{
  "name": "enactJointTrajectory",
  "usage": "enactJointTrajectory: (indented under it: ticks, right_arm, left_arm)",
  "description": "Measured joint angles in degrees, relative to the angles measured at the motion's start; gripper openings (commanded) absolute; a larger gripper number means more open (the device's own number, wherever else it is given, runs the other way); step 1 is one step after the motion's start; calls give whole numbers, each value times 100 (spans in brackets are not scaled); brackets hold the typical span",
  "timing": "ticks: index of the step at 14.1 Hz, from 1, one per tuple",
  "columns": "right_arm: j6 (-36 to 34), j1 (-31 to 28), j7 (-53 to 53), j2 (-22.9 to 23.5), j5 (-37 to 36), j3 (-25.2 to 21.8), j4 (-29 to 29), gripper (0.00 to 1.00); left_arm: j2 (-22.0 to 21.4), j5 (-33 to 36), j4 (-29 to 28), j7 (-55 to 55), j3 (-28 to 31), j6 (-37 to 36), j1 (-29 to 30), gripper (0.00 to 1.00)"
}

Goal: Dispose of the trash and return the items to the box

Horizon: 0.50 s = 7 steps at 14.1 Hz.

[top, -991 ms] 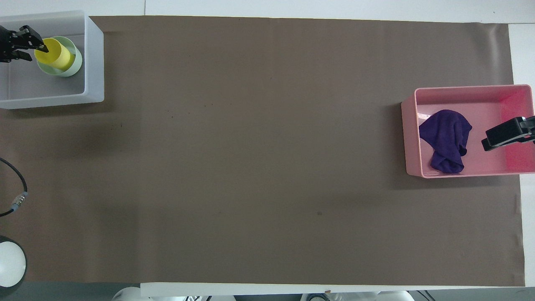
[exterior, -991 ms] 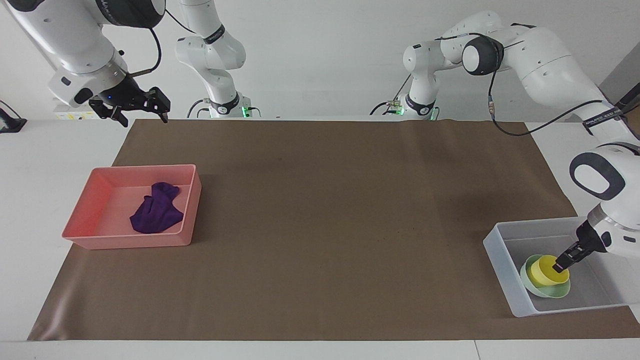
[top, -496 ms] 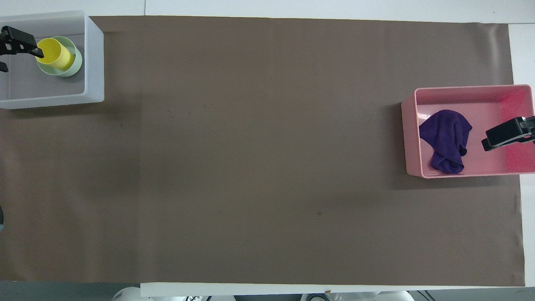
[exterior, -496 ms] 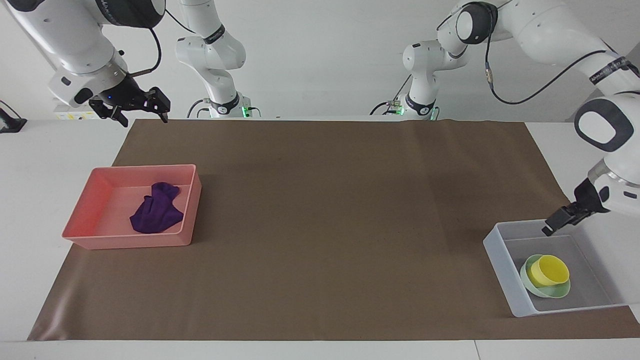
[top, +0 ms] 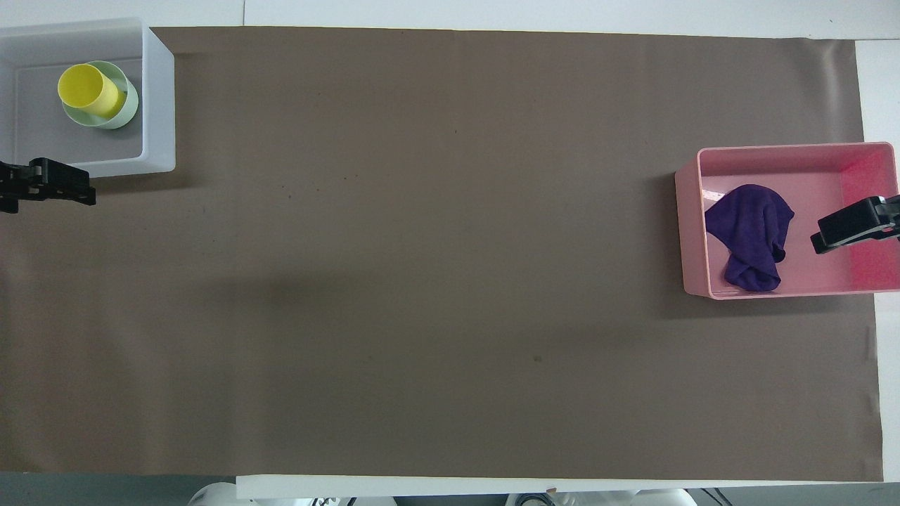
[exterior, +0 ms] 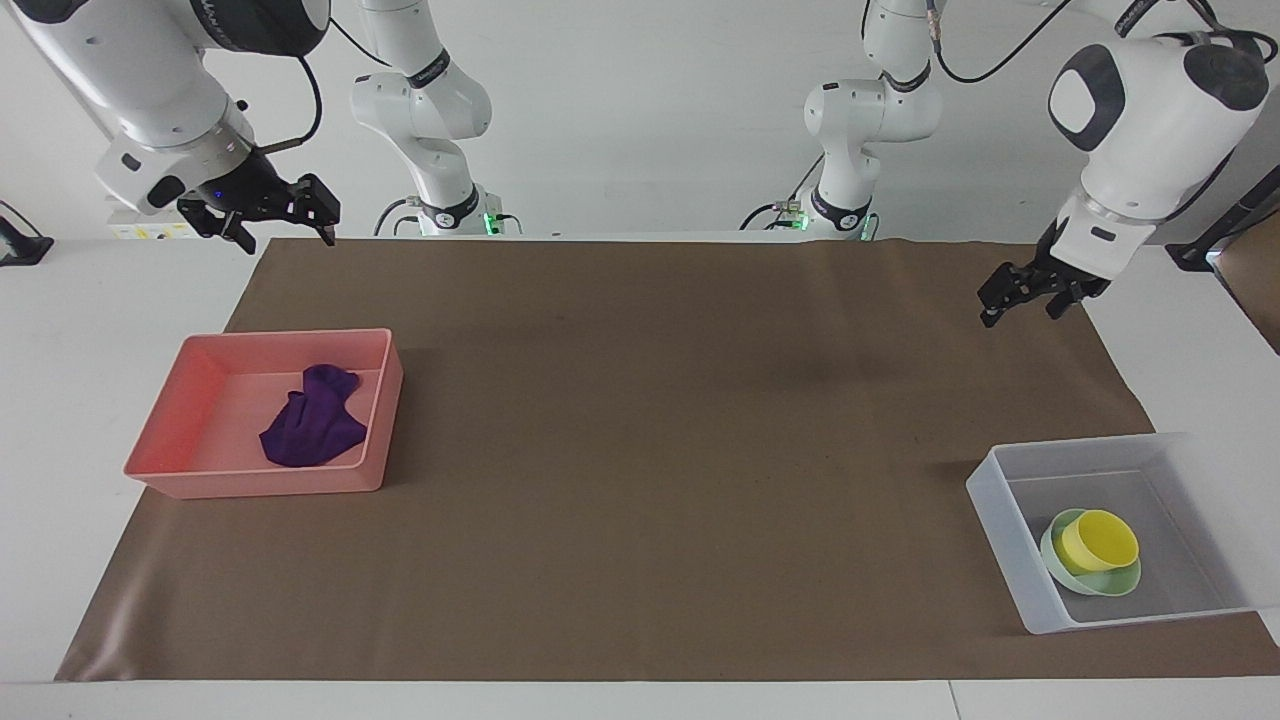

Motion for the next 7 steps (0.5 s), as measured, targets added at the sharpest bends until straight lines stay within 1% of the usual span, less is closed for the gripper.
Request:
enactJointTrajectory:
  ticks: [3, 5, 7]
  right_arm:
    - [0, -33, 0, 0, 0, 0, 0, 100]
    - [2, -56, 0, 0, 0, 0, 0, 100]
    - [20, -60, 0, 0, 0, 0, 0, 100]
  left_arm:
    - [295, 0, 670, 66, 43, -242, 18, 100]
    - [483, 0, 837, 83, 65, -270, 18, 100]
    - [574, 0, 882, 91, 66, -297, 18, 100]
